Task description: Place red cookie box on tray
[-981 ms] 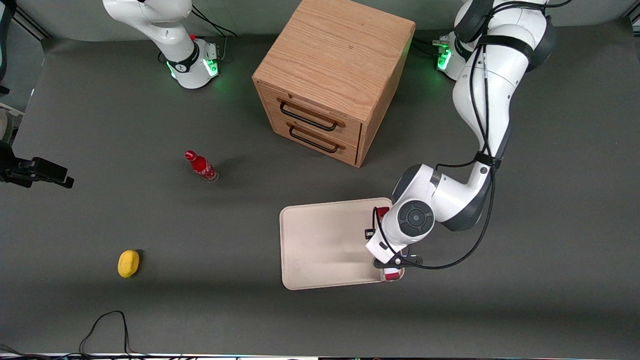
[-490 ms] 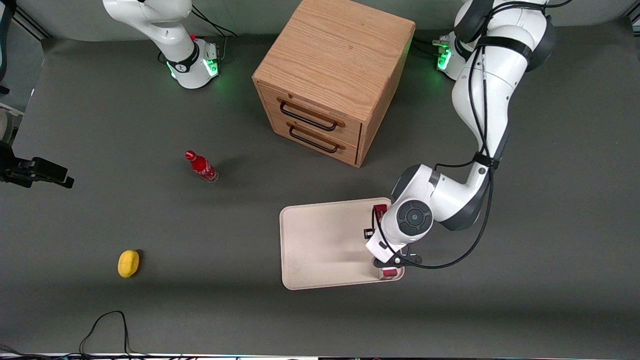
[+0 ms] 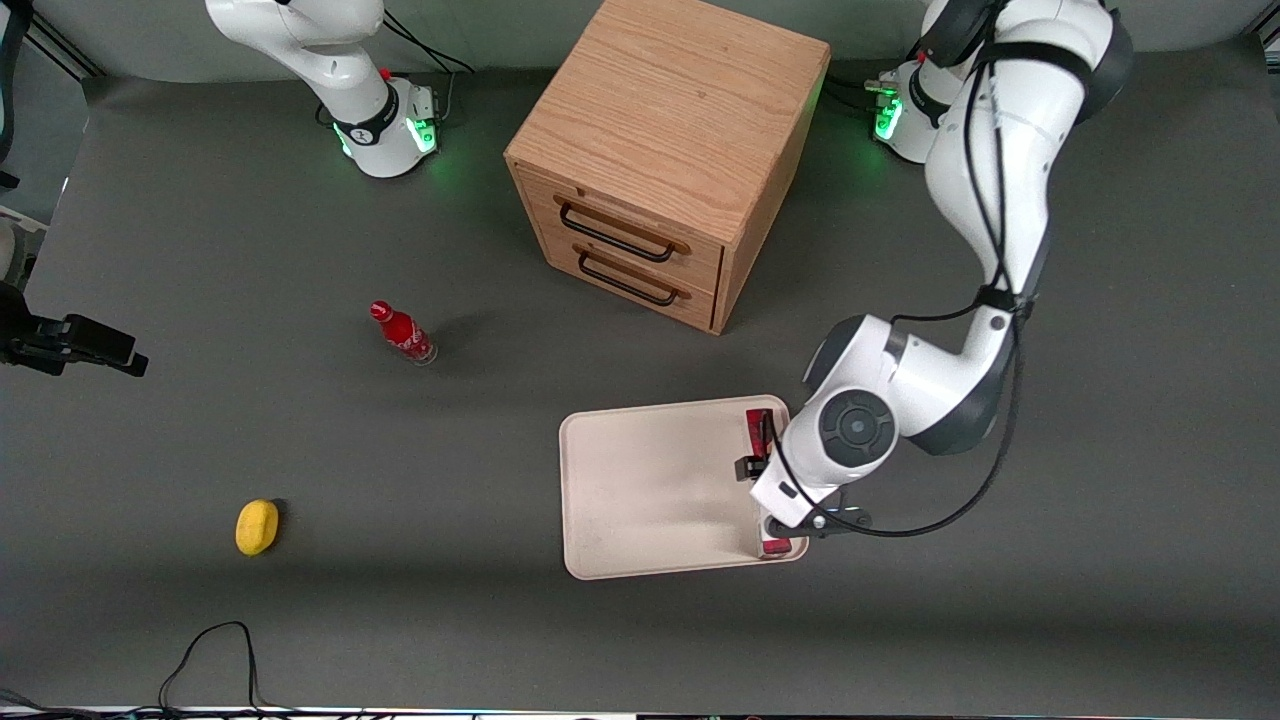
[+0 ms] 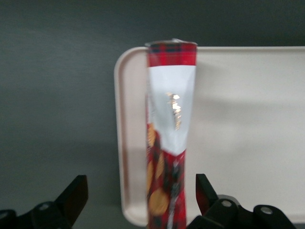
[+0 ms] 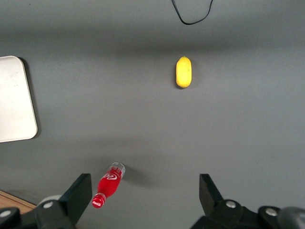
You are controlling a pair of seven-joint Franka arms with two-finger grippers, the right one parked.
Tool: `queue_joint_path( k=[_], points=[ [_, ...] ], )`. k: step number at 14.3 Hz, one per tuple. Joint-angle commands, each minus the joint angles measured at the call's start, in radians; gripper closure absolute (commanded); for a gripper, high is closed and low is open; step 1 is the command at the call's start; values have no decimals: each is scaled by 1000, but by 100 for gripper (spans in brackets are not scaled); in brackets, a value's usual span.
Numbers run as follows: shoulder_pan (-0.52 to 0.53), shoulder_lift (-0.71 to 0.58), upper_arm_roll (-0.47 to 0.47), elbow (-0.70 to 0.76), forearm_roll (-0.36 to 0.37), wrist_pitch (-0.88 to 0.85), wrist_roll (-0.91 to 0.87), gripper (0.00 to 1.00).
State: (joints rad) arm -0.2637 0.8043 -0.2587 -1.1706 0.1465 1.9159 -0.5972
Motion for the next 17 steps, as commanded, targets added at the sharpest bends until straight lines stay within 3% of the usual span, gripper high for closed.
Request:
queue_joint_path(
  k=[1, 4, 7, 12, 17],
  points=[
    [61, -279, -2, -283, -2, -9, 39, 0],
    [133, -529, -2, -519, -45, -17, 133, 0],
    [222, -710, 5, -650, -116, -78, 278, 0],
    [215, -936, 183, -725, -119, -251, 448, 0],
    [216, -976, 298, -677, -82, -359, 461, 0]
  ],
)
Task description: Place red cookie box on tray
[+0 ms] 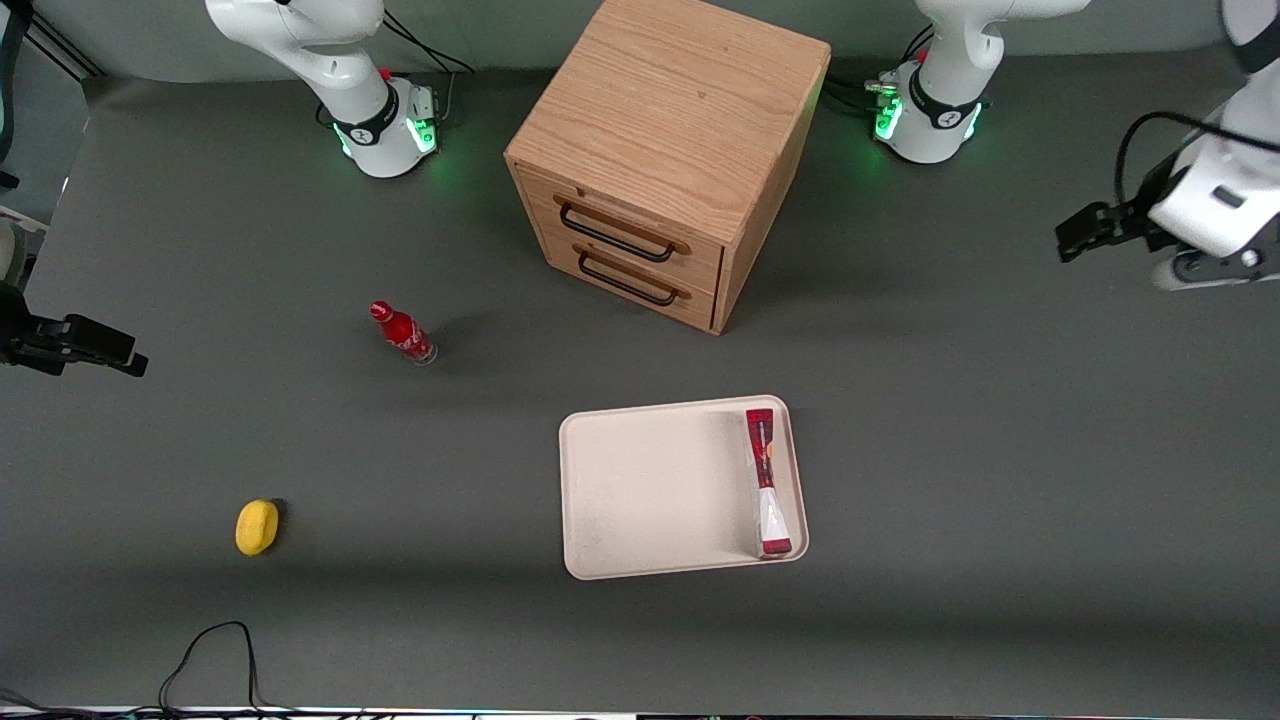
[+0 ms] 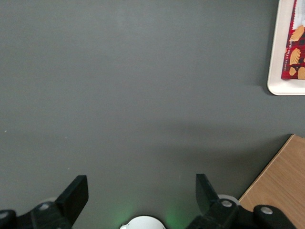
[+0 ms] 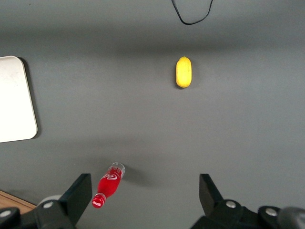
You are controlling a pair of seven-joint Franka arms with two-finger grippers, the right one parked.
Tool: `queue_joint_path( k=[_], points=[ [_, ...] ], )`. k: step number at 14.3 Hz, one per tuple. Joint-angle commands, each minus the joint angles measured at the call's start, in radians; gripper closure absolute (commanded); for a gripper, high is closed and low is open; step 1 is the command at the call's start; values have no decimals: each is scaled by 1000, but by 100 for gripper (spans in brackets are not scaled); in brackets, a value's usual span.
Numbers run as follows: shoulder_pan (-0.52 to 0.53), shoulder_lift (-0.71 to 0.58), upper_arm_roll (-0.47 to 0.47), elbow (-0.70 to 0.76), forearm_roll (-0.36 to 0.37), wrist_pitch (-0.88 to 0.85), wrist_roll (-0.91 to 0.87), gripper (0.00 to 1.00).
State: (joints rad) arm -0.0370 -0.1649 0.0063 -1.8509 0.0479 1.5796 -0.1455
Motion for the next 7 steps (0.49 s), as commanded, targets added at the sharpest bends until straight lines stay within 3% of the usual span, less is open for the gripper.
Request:
queue_joint_path(
  k=[1, 7],
  points=[
    [-1, -7, 35, 10, 17, -30, 15, 0],
    [0, 5, 40, 50, 15, -56, 18, 0]
  ],
)
